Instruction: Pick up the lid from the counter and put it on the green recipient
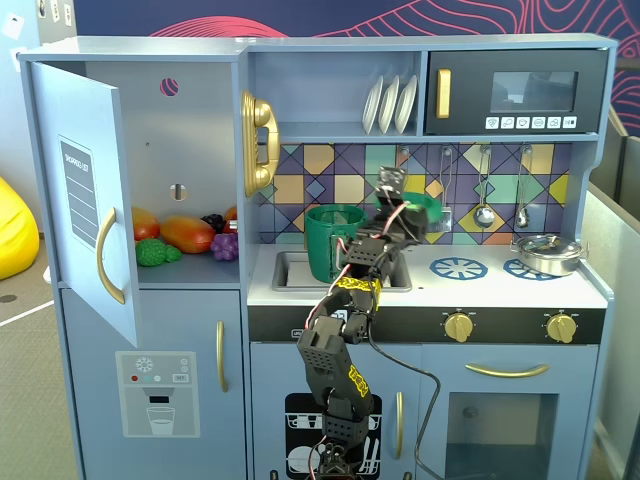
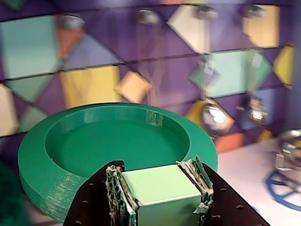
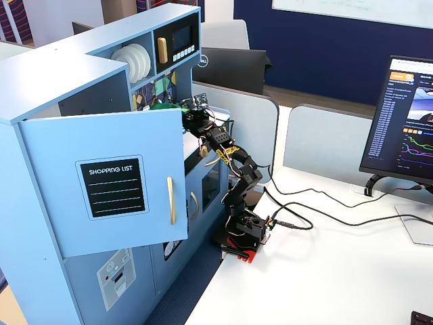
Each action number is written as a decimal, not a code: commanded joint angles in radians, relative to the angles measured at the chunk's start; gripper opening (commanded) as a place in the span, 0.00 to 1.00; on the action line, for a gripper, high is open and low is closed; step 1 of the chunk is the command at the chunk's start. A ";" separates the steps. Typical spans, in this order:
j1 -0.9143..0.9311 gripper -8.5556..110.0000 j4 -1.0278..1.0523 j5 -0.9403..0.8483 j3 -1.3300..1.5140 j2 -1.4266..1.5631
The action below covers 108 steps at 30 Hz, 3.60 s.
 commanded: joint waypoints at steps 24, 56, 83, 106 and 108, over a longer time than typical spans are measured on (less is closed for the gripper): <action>-0.318 0.07 0.114 -0.072 -0.218 -0.041; -0.342 0.07 0.098 -0.127 -0.101 -0.072; -0.273 0.37 0.028 -0.064 -0.164 -0.040; -0.308 0.24 0.318 -0.006 -0.037 0.390; -0.308 0.21 0.339 -0.002 0.037 0.445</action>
